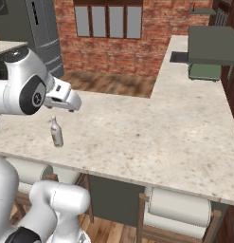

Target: Get the candle and the liquor from the cabinet and move them to the dining counter.

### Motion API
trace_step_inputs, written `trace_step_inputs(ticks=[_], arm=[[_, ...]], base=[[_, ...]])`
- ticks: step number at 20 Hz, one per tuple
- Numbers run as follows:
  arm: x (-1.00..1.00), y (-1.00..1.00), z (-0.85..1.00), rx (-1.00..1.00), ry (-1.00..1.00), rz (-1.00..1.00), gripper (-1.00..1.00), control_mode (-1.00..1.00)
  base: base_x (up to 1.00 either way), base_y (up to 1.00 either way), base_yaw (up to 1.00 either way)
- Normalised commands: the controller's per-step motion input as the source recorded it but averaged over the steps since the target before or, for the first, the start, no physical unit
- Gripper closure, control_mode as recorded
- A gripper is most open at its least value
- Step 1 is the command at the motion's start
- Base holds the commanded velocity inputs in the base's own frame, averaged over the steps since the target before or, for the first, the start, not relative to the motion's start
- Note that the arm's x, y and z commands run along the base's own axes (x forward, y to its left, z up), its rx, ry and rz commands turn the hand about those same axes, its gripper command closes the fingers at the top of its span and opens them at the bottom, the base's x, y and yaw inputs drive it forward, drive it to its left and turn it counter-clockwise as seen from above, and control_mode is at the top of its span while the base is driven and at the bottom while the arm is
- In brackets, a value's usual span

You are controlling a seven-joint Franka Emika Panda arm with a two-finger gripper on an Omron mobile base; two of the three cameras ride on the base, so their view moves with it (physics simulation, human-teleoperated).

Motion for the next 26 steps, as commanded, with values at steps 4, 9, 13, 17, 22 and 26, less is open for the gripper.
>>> trace_step_inputs(ticks=[4,9,13,17,22,26], arm=[[-0.48,-0.06,0.27,0.0,0.04,0.01,-1.0,-1.0],[-0.1,-0.06,0.17,0.0,0.03,0.06,-1.0,-1.0],[0.0,0.0,0.0,0.0,0.08,0.15,-1.0,-1.0],[0.0,0.0,0.0,0.0,0.0,0.0,-1.0,1.0],[0.0,0.0,0.0,0.0,0.0,0.0,-1.0,1.0],[0.0,0.0,0.0,0.0,0.0,0.0,-1.0,1.0]], base=[[0.0,0.0,0.0],[0.0,0.0,0.0],[0.0,0.0,0.0],[-0.41,0.0,0.08],[-1.0,0.43,-0.09],[-0.75,1.0,-0.11]])
